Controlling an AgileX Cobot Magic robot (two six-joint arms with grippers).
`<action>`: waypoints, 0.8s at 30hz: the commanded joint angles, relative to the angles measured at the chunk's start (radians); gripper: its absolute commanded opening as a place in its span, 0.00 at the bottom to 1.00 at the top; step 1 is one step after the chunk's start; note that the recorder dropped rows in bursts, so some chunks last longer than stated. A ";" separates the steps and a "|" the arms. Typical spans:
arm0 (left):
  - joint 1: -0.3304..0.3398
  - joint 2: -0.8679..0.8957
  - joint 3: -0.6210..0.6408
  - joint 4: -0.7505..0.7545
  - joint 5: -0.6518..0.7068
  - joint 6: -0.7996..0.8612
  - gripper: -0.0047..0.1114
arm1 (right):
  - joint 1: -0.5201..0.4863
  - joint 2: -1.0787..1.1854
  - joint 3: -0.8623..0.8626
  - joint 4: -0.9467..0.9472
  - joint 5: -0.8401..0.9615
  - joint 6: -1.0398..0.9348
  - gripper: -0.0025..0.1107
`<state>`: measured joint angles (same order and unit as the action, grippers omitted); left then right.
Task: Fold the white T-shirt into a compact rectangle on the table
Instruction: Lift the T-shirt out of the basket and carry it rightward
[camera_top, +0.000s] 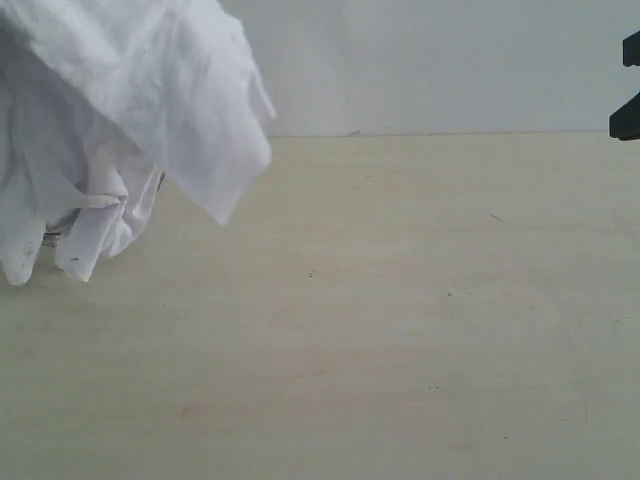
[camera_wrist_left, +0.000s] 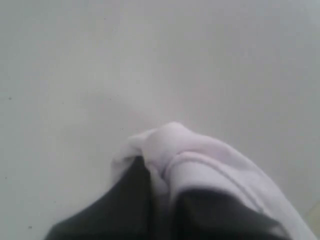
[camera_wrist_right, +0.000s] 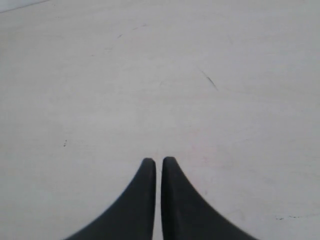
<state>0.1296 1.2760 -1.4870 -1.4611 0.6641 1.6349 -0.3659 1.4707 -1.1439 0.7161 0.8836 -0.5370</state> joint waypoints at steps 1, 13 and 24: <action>-0.043 -0.049 -0.087 0.059 0.043 -0.133 0.08 | -0.003 -0.011 0.005 0.006 -0.007 -0.001 0.02; -0.062 -0.069 -0.108 0.180 0.153 -0.267 0.08 | -0.003 -0.011 0.005 0.127 -0.170 0.041 0.02; -0.062 -0.060 -0.108 0.246 0.163 -0.301 0.08 | 0.001 -0.016 0.005 0.628 0.022 -0.331 0.02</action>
<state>0.0717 1.2131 -1.5876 -1.2379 0.8317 1.3647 -0.3659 1.4707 -1.1439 1.2446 0.8170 -0.7358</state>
